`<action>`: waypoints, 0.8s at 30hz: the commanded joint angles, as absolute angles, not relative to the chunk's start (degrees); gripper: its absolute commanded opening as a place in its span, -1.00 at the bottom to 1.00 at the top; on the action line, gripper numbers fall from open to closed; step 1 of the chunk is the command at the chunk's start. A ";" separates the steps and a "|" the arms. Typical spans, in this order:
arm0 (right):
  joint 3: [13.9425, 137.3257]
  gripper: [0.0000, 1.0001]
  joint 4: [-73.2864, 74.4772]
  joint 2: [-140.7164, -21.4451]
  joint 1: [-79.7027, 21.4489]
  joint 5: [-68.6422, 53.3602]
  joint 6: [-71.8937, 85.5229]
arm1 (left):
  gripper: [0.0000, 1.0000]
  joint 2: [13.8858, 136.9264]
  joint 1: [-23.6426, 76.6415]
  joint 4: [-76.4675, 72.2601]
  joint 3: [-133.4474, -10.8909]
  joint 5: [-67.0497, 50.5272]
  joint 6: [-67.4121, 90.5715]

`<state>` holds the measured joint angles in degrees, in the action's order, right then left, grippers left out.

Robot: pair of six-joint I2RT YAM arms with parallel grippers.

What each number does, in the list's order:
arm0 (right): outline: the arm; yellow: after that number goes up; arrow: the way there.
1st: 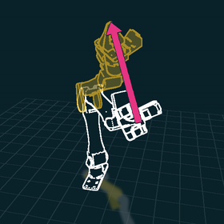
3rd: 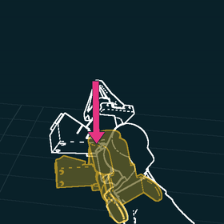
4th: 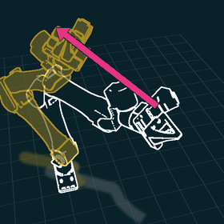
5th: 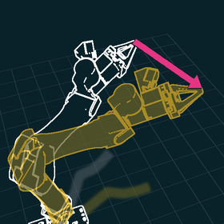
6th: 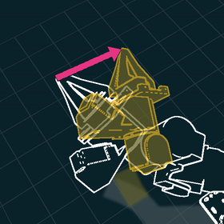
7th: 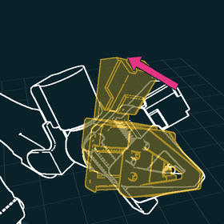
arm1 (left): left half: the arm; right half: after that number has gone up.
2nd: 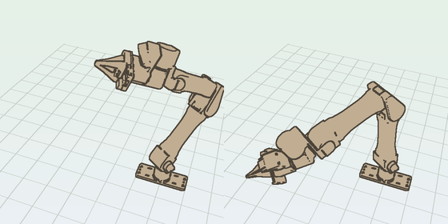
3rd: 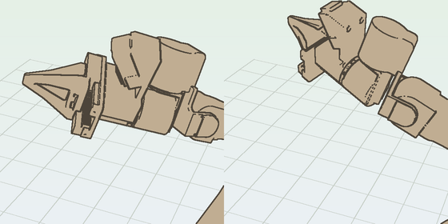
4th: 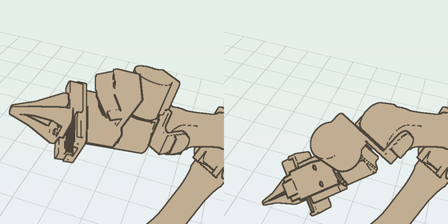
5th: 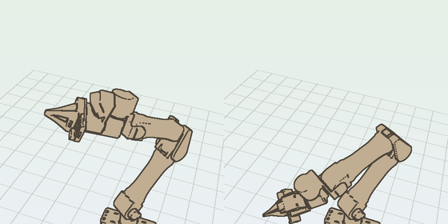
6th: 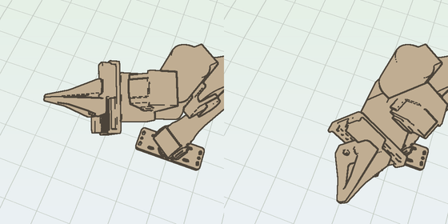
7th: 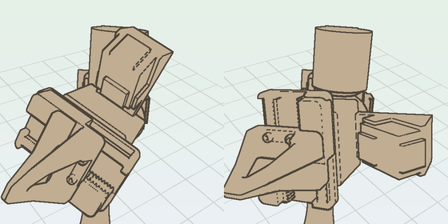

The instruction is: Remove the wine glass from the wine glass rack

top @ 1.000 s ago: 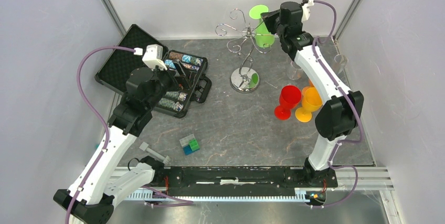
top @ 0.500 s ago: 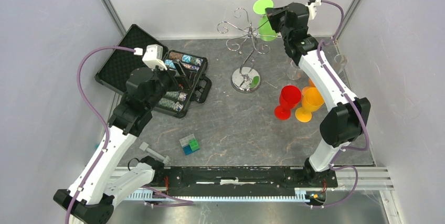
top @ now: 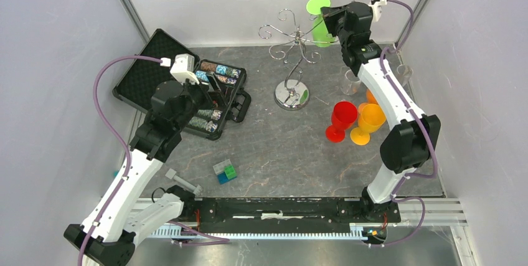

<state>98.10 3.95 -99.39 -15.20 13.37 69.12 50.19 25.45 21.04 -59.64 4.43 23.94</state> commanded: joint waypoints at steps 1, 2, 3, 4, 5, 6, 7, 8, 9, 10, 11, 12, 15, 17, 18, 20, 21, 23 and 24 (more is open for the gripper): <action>99.86 -0.99 2.17 -99.45 -14.53 13.97 68.00 | 1.00 49.81 25.29 19.16 -59.70 5.00 22.63; 99.49 -1.00 2.26 -99.22 -14.51 13.89 68.08 | 1.00 49.75 25.24 19.24 -59.68 4.93 22.67; 99.11 -1.00 2.28 -98.75 -14.52 13.88 68.06 | 1.00 49.72 25.25 19.17 -59.59 5.08 22.60; 98.49 -1.00 2.36 -98.19 -14.49 13.58 68.25 | 1.00 49.66 25.25 19.24 -59.59 5.14 22.58; 97.74 -1.00 2.29 -97.44 -14.48 13.31 68.44 | 1.00 49.65 25.29 19.25 -59.59 5.16 22.59; 97.01 -1.00 2.26 -96.76 -14.61 13.26 68.59 | 1.00 49.70 25.24 19.18 -59.59 5.11 22.59; 96.25 -1.00 2.22 -95.84 -14.75 13.34 68.72 | 1.00 49.74 25.24 19.16 -59.59 5.11 22.59; 95.27 -1.00 1.90 -94.95 -14.85 13.40 68.75 | 1.00 49.83 25.22 19.12 -59.59 5.10 22.67; 94.51 -1.00 1.42 -93.93 -14.90 13.35 68.72 | 1.00 49.87 25.24 19.07 -59.59 5.01 22.76; 93.83 -1.00 1.00 -93.25 -15.03 13.15 68.70 | 1.00 49.96 25.22 18.94 -59.59 4.99 22.85; 93.39 -1.00 0.92 -92.65 -15.10 12.56 68.79 | 1.00 49.98 25.25 18.83 -59.59 4.87 23.00; 93.01 -1.00 0.80 -92.32 -15.11 11.89 69.04 | 1.00 50.16 25.23 18.73 -59.51 4.68 23.11; 91.71 -1.00 0.45 -91.67 -15.17 10.09 69.77 | 1.00 50.28 25.25 18.61 -59.50 4.44 23.29; 91.58 -1.00 -0.86 -91.82 -15.17 8.59 70.55 | 1.00 50.30 25.25 18.65 -59.50 4.32 23.29; 91.58 -1.00 -1.22 -92.06 -15.29 7.92 70.83 | 1.00 50.18 25.27 18.70 -59.50 4.40 23.23; 91.64 -1.00 -1.79 -92.56 -15.38 6.58 71.40 | 1.00 50.03 25.22 18.81 -59.50 4.58 23.12; 91.88 -1.00 -2.00 -92.92 -15.34 5.91 71.54 | 1.00 49.96 25.24 18.75 -59.50 4.65 23.07; 92.57 -1.00 -2.17 -93.97 -15.47 4.34 71.95 | 1.00 49.86 25.23 18.81 -59.50 4.74 23.03; 92.92 -1.00 -2.20 -94.33 -15.51 3.82 71.98 | 1.00 49.91 25.22 18.81 -59.50 4.72 23.07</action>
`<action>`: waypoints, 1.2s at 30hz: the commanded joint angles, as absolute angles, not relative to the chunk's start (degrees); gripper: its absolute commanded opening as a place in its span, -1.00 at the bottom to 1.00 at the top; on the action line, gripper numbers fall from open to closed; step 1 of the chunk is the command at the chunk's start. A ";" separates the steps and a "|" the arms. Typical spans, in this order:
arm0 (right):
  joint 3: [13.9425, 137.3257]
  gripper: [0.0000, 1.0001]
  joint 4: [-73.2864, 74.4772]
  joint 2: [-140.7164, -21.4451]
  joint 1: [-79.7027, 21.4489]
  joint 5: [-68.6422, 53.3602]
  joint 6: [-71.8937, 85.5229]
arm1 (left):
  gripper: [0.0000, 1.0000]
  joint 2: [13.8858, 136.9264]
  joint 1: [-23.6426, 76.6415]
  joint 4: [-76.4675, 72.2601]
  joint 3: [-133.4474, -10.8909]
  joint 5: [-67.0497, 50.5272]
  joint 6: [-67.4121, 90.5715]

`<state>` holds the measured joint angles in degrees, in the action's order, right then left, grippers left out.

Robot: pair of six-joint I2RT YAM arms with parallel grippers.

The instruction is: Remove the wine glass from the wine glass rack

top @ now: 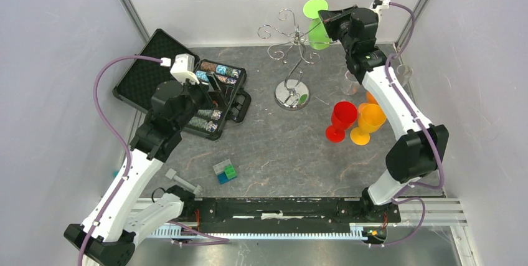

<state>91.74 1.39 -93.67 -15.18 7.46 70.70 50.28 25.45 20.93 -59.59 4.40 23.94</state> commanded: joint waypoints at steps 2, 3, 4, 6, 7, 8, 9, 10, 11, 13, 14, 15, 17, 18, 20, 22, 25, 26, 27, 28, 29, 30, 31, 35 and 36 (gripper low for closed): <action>93.24 -1.00 -2.20 -94.95 -15.68 3.08 72.24 | 1.00 49.89 25.25 18.82 -59.50 4.68 23.20; 93.34 -1.00 -2.20 -95.27 -15.80 2.47 72.46 | 1.00 49.98 25.24 18.81 -59.58 4.64 23.20; 93.34 -1.00 -2.36 -95.44 -15.90 2.17 72.76 | 1.00 50.00 25.23 18.81 -59.59 4.62 23.20; 93.25 -1.00 -2.70 -95.87 -16.00 1.19 73.43 | 1.00 50.07 25.23 18.84 -59.59 4.64 23.29; 93.17 -1.00 -3.17 -96.03 -16.08 0.87 73.59 | 1.00 50.07 25.25 18.81 -59.59 4.61 23.29; 93.32 -1.00 -3.18 -96.16 -16.18 0.73 73.69 | 1.00 50.05 25.23 18.80 -59.59 4.62 23.29; 93.32 -1.00 -3.21 -96.27 -16.31 0.77 73.69 | 1.00 50.10 25.25 18.81 -59.59 4.57 23.29; 93.42 -1.00 -3.39 -96.32 -16.51 0.99 73.69 | 1.00 50.09 25.27 18.78 -59.59 4.64 23.29; 93.32 -1.00 -4.16 -96.46 -16.65 1.05 73.53 | 1.00 50.18 25.23 18.72 -59.59 4.57 23.29; 93.66 -1.00 -5.25 -97.03 -16.92 0.72 73.52 | 1.00 50.26 25.23 18.68 -59.59 4.49 23.37; 94.10 -1.00 -5.78 -97.56 -17.00 0.43 73.47 | 1.00 50.31 25.26 18.66 -59.59 4.48 23.38; 94.73 -1.00 -5.42 -98.03 -17.04 0.29 73.41 | 1.00 50.31 25.27 18.64 -59.59 4.36 23.38; 95.69 -1.00 -4.66 -98.58 -17.40 0.63 72.94 | 1.00 50.32 25.26 18.63 -59.59 4.42 23.38; 95.72 -1.00 -4.72 -98.63 -17.57 1.12 72.78 | 1.00 50.21 25.23 18.63 -59.59 4.47 23.37; 95.67 -1.00 -5.81 -98.86 -17.66 1.65 72.53 | 1.00 50.24 25.28 18.63 -59.57 4.55 23.30; 95.62 -1.00 -7.95 -99.41 -17.67 1.67 72.51 | 1.00 50.27 25.23 18.71 -59.59 4.55 23.29; 96.11 -1.00 -10.84 -100.43 -17.67 2.30 71.68 | 1.00 50.21 25.23 18.71 -59.59 4.50 23.29; 96.41 -1.00 -11.16 -100.66 -17.66 2.73 71.25 | 1.00 50.24 25.24 18.76 -59.59 4.50 23.29; 96.89 -1.00 -11.55 -100.96 -17.58 3.13 70.65 | 1.00 50.18 25.23 18.81 -59.59 4.61 23.21; 97.13 -1.00 -12.15 -101.09 -17.58 3.55 69.99 | 1.00 50.16 25.24 18.76 -59.59 4.66 23.20; 97.28 -1.00 -13.11 -101.31 -17.57 3.71 69.54 | 1.00 50.10 25.27 18.89 -59.59 4.73 23.13; 97.57 -1.00 -13.78 -101.54 -17.47 3.79 69.15 | 1.00 50.10 25.26 18.86 -59.59 4.66 23.12; 97.89 -1.00 -14.24 -101.74 -17.49 3.79 68.85 | 1.00 50.01 25.23 18.90 -59.59 4.72 23.12; 98.93 -1.00 -16.92 -102.35 -17.41 3.69 67.32 | 1.00 50.10 25.24 18.81 -59.59 4.58 23.20; 98.90 -1.00 -17.69 -102.26 -17.32 3.65 66.98 | 1.00 50.10 25.27 18.83 -59.59 4.49 23.20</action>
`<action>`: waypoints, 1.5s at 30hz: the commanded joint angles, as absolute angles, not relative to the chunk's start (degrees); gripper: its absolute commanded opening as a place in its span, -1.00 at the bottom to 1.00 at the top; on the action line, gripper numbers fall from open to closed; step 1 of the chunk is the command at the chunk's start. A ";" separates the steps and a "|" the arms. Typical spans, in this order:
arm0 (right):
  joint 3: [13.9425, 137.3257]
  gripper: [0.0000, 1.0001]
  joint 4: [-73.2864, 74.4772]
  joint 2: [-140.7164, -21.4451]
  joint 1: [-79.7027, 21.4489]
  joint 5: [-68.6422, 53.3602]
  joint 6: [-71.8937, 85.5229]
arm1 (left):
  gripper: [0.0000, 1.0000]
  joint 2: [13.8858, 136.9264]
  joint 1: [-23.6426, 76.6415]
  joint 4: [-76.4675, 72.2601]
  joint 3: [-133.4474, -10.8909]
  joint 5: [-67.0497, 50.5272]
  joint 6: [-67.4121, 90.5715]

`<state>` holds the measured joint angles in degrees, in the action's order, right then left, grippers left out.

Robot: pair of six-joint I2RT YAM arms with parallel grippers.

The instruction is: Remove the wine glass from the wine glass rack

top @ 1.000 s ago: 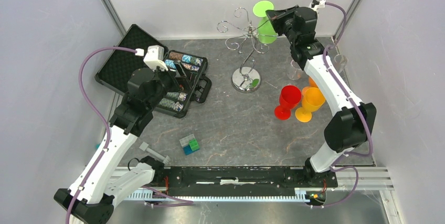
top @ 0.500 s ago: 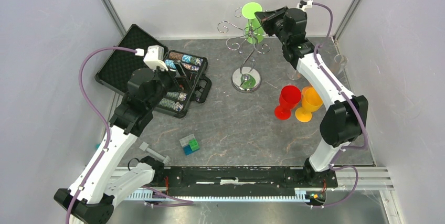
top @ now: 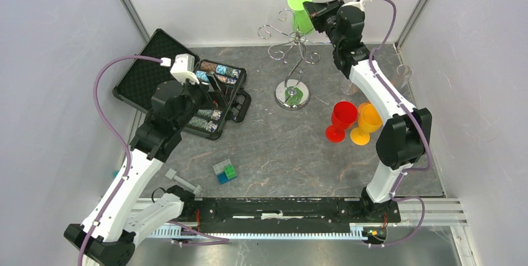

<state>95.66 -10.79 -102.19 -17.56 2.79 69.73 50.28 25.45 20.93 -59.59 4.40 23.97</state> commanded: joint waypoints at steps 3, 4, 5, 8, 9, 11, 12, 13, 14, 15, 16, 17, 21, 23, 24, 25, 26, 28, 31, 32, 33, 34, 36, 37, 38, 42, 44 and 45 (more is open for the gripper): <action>99.10 -1.00 -20.77 -102.05 -16.84 3.32 65.57 | 1.00 50.00 25.22 18.87 -59.59 4.51 23.16; 99.31 -1.00 -22.26 -101.96 -16.65 3.05 64.95 | 1.00 49.87 25.23 18.88 -59.59 4.56 23.12; 99.76 -1.00 -22.93 -102.00 -16.50 2.91 64.35 | 1.00 49.92 25.24 18.89 -59.59 4.56 23.12; 102.25 -1.00 -24.55 -102.13 -15.79 2.23 61.77 | 1.00 49.90 25.27 18.85 -59.59 4.44 23.18; 102.75 -1.00 -24.84 -102.01 -15.39 2.05 61.33 | 1.00 49.93 25.27 18.90 -59.65 4.40 23.20; 103.19 -1.00 -25.84 -101.59 -14.62 1.36 60.82 | 1.00 50.01 25.28 18.81 -59.68 4.27 23.20; 103.20 -1.00 -26.32 -101.14 -14.13 0.92 60.72 | 1.00 49.96 25.27 18.80 -59.68 4.20 23.27; 102.94 -1.00 -26.79 -100.55 -13.76 0.41 60.69 | 1.00 49.93 25.23 18.73 -59.68 4.19 23.28; 102.33 -1.00 -27.09 -99.79 -13.25 0.17 60.74 | 1.00 49.92 25.24 18.68 -59.61 4.14 23.29; 101.70 -1.00 -27.23 -98.90 -12.95 0.18 60.75 | 1.00 49.84 25.24 18.56 -59.59 4.08 23.27; 100.49 -1.00 -27.29 -97.45 -12.57 0.17 60.75 | 1.00 49.75 25.22 18.39 -59.59 4.03 23.35; 98.96 -1.00 -27.29 -95.83 -12.29 0.13 60.78 | 1.00 49.70 25.22 18.24 -59.59 3.83 23.46; 92.11 -1.00 -27.14 -88.65 -10.84 -2.98 62.96 | 1.00 49.57 25.29 17.37 -59.68 1.76 23.91; 87.86 -1.00 -27.33 -84.15 -9.75 -4.93 65.07 | 1.00 49.55 25.26 15.97 -59.52 -2.43 23.29; 86.17 -1.00 -27.13 -81.76 -9.22 -5.89 65.96 | 1.00 49.71 25.23 15.32 -59.57 -4.69 22.98; 84.39 -1.00 -26.50 -79.78 -8.81 -6.78 66.36 | 1.00 49.83 25.29 14.69 -59.59 -7.43 22.86; 82.78 -1.00 -25.67 -77.60 -8.25 -7.96 66.73 | 1.00 50.02 25.27 14.13 -59.67 -9.45 22.77; 79.21 -1.00 -23.31 -73.17 -7.36 -9.64 67.51 | 1.00 50.38 25.28 13.26 -59.92 -12.78 23.27; 72.25 -1.00 -21.53 -66.05 -6.04 -12.37 69.64 | 1.00 51.04 25.25 10.29 -60.04 -17.48 25.88; 70.32 -1.00 -21.48 -64.14 -5.58 -13.78 70.65 | 1.00 51.42 25.28 8.83 -60.04 -19.32 27.56; 68.23 -1.00 -21.48 -61.98 -5.36 -14.80 71.62 | 1.00 51.88 25.32 6.60 -59.88 -21.74 29.34; 66.64 -1.00 -21.45 -60.07 -5.20 -16.43 72.45 | 1.00 52.38 25.36 4.00 -59.71 -23.75 31.89; 63.70 -1.00 -21.41 -57.00 -4.98 -18.85 73.73 | 1.00 53.80 25.36 -2.37 -59.14 -27.98 37.81; 62.69 -1.00 -21.41 -55.60 -5.01 -19.83 74.51 | 1.00 54.76 25.31 -5.48 -58.79 -29.96 41.59; 61.35 -1.00 -21.87 -54.16 -4.96 -21.30 75.65 | 1.00 55.70 25.38 -9.68 -58.28 -31.29 45.14; 58.01 -1.00 -24.40 -47.87 -4.99 -25.30 79.26 | 1.00 60.78 26.11 -26.37 -55.79 -34.06 62.06; 56.88 -1.00 -23.36 -43.67 -5.01 -24.44 78.83 | 1.00 63.36 26.93 -31.85 -55.29 -33.46 68.18; 56.36 -1.00 -22.27 -41.40 -4.98 -24.01 78.52 | 1.00 64.44 27.57 -33.55 -55.56 -33.34 69.74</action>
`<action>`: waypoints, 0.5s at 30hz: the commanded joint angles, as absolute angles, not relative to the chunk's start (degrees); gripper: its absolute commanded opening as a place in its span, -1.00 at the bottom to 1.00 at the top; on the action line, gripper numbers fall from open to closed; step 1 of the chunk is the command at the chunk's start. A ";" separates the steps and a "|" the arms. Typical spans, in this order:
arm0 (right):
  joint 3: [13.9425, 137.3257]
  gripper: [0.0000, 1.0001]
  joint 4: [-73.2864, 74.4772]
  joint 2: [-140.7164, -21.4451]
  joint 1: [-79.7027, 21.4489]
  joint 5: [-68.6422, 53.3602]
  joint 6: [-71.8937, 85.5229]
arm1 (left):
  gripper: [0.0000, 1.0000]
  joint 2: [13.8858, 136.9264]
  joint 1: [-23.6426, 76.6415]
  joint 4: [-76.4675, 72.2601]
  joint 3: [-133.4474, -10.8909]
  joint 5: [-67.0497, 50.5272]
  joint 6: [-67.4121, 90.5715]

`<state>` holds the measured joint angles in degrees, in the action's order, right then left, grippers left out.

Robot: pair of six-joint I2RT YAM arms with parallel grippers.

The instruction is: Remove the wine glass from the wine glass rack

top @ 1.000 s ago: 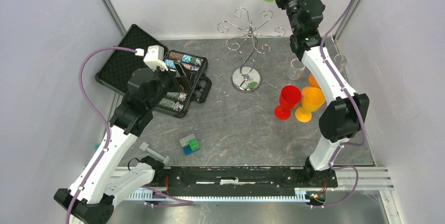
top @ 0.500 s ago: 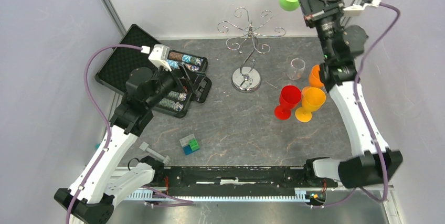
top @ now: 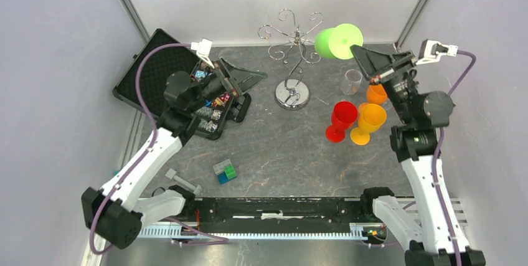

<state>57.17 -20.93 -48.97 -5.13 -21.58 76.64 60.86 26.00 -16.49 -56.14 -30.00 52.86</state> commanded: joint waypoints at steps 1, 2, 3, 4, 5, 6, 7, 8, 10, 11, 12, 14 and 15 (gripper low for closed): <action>56.08 -1.00 -21.31 -39.69 -5.02 -23.90 78.46 | 1.00 65.85 28.53 -34.99 -55.97 -33.25 70.97; 55.97 -1.00 -20.59 -38.01 -5.03 -23.86 78.40 | 1.00 67.05 29.48 -35.43 -56.66 -33.02 71.71; 55.90 -1.00 -20.33 -36.55 -5.00 -24.07 78.84 | 1.00 68.10 30.69 -35.93 -57.46 -32.80 72.27; 55.81 -1.00 -20.27 -35.73 -4.95 -24.63 79.73 | 1.00 69.40 31.91 -36.43 -58.13 -32.68 72.61; 55.66 -1.00 -20.70 -34.93 -5.02 -25.76 80.82 | 1.00 70.50 32.71 -36.90 -58.85 -32.47 73.15; 55.42 -1.00 -21.44 -34.40 -4.99 -26.87 82.20 | 1.00 71.51 33.70 -37.80 -59.41 -32.26 73.78; 54.97 -1.00 -22.04 -33.95 -4.95 -27.63 83.50 | 1.00 72.71 34.43 -38.86 -59.99 -32.17 74.32; 54.49 -1.00 -22.89 -33.51 -4.95 -28.18 85.02 | 1.00 73.64 35.21 -40.13 -60.54 -32.09 74.92; 53.39 -1.00 -23.55 -32.78 -5.01 -28.92 86.86 | 0.94 75.66 36.30 -42.27 -62.08 -32.31 76.29; 52.61 -1.00 -23.70 -32.41 -5.00 -29.01 87.75 | 0.91 76.57 36.72 -43.28 -62.82 -32.68 76.82; 51.86 -1.00 -24.12 -31.89 -5.01 -29.09 88.39 | 0.89 77.29 37.20 -44.11 -63.74 -32.84 77.41; 50.95 -1.00 -24.66 -31.22 -5.01 -29.48 89.54 | 0.85 78.69 38.08 -44.55 -65.29 -33.04 77.88; 50.74 -1.00 -24.72 -31.01 -4.99 -29.73 89.74 | 0.84 79.06 38.42 -44.65 -65.78 -33.22 77.90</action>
<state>52.49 -23.31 -31.70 -5.13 -27.57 85.71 77.82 37.15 -37.76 -61.21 -31.70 74.11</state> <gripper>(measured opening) 0.011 0.936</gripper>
